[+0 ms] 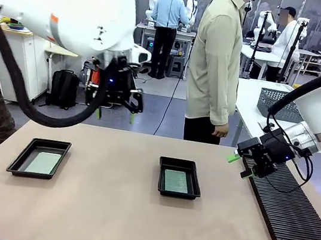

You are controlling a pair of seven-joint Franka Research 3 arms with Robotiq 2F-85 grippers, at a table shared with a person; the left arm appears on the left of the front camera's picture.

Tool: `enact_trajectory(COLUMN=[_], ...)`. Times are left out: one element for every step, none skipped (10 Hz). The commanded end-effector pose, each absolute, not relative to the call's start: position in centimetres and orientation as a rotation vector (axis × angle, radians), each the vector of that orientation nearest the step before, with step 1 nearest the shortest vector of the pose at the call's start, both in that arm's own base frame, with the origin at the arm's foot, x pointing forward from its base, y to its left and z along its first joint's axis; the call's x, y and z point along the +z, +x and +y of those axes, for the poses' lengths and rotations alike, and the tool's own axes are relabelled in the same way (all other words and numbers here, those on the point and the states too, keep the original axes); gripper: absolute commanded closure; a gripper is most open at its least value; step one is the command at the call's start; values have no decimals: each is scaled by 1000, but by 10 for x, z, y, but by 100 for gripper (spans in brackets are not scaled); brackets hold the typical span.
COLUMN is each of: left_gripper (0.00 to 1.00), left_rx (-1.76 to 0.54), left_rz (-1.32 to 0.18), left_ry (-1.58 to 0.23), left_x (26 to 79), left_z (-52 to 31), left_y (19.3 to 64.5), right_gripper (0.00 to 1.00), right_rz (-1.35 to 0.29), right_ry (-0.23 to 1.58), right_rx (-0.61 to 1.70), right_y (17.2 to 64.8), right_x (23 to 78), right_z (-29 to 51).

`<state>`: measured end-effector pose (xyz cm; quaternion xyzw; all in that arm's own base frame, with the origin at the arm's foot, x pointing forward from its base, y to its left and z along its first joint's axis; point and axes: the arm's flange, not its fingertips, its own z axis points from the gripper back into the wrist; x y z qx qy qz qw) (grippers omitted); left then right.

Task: Inspect and transfer BCBs to ESD trays.
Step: Pick up the ESD tray and place it on the left side of the table.

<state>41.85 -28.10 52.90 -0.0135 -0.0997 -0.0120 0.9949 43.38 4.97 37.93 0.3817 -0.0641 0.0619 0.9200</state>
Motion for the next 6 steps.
enact_trajectory(left_gripper=[0, 0, 0, 0, 0, 0], left_rx=[-32, -45, -52, -59, -60, -66], left_rz=[-218, -224, -224, -212, -198, -187], left_ry=[-23, -27, -37, -40, -35, -34], left_x=[517, 509, 499, 487, 475, 464], left_z=[-308, -320, -330, -341, -353, -362], left_y=[431, 435, 440, 443, 447, 450], right_gripper=[0, 0, 0, 0, 0, 0], right_rz=[-142, -142, -145, -148, -134, -134], right_ry=[827, 822, 821, 820, 782, 782], right_rx=[157, 165, 170, 176, 145, 145], right_y=[438, 438, 439, 439, 436, 436], right_x=[372, 372, 371, 371, 373, 373], right_z=[44, 42, 41, 40, 46, 46])
